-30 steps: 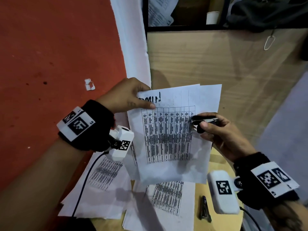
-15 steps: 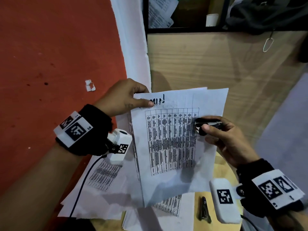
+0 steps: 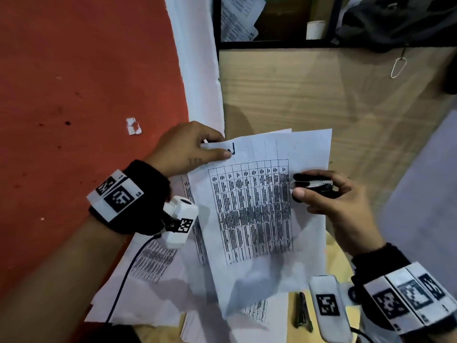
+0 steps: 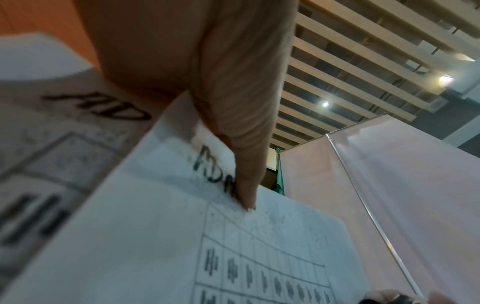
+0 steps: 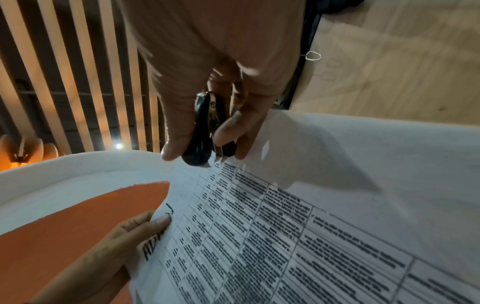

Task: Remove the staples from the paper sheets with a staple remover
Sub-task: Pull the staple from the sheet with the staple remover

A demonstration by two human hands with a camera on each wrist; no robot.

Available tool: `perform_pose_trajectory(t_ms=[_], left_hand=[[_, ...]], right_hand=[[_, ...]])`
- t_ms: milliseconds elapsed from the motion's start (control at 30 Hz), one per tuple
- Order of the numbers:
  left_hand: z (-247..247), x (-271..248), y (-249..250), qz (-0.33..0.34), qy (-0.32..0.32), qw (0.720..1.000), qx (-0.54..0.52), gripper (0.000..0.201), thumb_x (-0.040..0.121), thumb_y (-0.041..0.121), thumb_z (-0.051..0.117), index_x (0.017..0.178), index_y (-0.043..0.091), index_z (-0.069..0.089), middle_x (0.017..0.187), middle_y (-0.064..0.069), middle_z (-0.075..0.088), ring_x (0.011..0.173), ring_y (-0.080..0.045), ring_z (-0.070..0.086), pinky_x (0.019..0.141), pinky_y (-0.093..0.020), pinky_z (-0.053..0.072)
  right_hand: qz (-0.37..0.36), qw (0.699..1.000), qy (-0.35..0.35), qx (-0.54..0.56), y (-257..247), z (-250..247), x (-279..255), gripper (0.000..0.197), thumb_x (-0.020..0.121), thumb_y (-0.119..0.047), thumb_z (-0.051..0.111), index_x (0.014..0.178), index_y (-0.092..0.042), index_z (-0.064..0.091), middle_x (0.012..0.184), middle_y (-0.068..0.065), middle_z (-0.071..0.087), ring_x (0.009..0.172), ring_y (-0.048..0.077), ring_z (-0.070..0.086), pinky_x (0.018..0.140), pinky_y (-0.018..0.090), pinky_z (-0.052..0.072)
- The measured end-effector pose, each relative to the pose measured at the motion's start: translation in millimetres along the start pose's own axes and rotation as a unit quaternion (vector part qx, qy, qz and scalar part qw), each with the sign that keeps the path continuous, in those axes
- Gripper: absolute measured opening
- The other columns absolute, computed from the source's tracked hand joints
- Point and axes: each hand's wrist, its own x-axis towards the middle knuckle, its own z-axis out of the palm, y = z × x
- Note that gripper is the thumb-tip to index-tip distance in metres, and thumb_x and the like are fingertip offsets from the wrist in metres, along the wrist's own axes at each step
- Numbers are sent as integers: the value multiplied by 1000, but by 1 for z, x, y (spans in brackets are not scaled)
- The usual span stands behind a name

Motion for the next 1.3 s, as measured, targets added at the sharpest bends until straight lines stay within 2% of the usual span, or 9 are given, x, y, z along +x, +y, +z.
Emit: perform_pose_trajectory(t_ms=[100,267,400,500,633,867,1000,1100,1300], left_hand=[[2,1,3,3,-2,1000,-23,45,66,65,58,86,26,69,78,-6,72,81,-31,67,73,-48,53],[1,2,16,15,-19,996,-89,31,69,51,68,74,21,72,64,-4,67,54,-10,54,56,-26,39],[0,2,26,26,-40,992,-118,12,73,33,71,72,21,73,55,3,63,48,0,50,49,-15,36],[-1,-1,32,30,-38,991,-125,14,74,26,72,73,13,74,54,-3,59,48,1,46,48,-15,34],[0,-3,36,26,-34,991,-125,10,72,26,68,62,25,68,47,7,50,46,3,42,47,-14,30],[3,-3,36,8,-41,988,-149,23,71,29,69,49,26,61,44,7,41,46,1,36,46,-21,26],[3,-4,37,2,-50,985,-163,22,72,32,71,59,14,66,49,7,45,49,1,36,46,-19,27],[3,-7,37,-5,-58,983,-174,31,72,32,72,69,2,68,56,-3,49,52,-2,39,48,-21,29],[-1,-10,36,-22,-84,977,-194,19,80,17,73,84,-1,70,77,-24,66,67,-10,51,61,-24,37]], right_hand=[[-11,1000,14,-7,7,1,0,52,43,-28,90,90,-16,71,95,13,70,69,10,67,49,16,46],[-237,953,115,-151,-3,12,1,46,62,-39,82,100,-20,63,124,13,47,101,17,63,81,19,52],[-352,895,-18,-273,-23,44,13,45,67,-25,81,104,-4,66,106,6,60,98,16,58,82,29,53],[-403,860,-42,-311,-23,60,25,44,68,-21,81,102,2,67,104,12,66,94,22,62,81,36,52],[-435,832,-34,-341,-24,63,29,39,67,-17,80,99,3,69,103,14,68,90,29,66,78,37,51],[-456,810,-49,-366,-30,65,28,35,68,-17,80,96,1,70,99,13,69,86,30,67,72,39,54],[-460,806,-50,-369,-29,66,29,35,68,-18,80,95,2,70,97,14,69,85,31,67,69,40,55],[-458,804,-53,-375,-28,66,30,35,68,-18,80,95,3,70,96,15,69,84,31,67,67,40,55],[-472,788,-51,-391,-31,68,30,35,68,-19,80,92,3,69,94,14,69,79,33,67,62,40,55]])
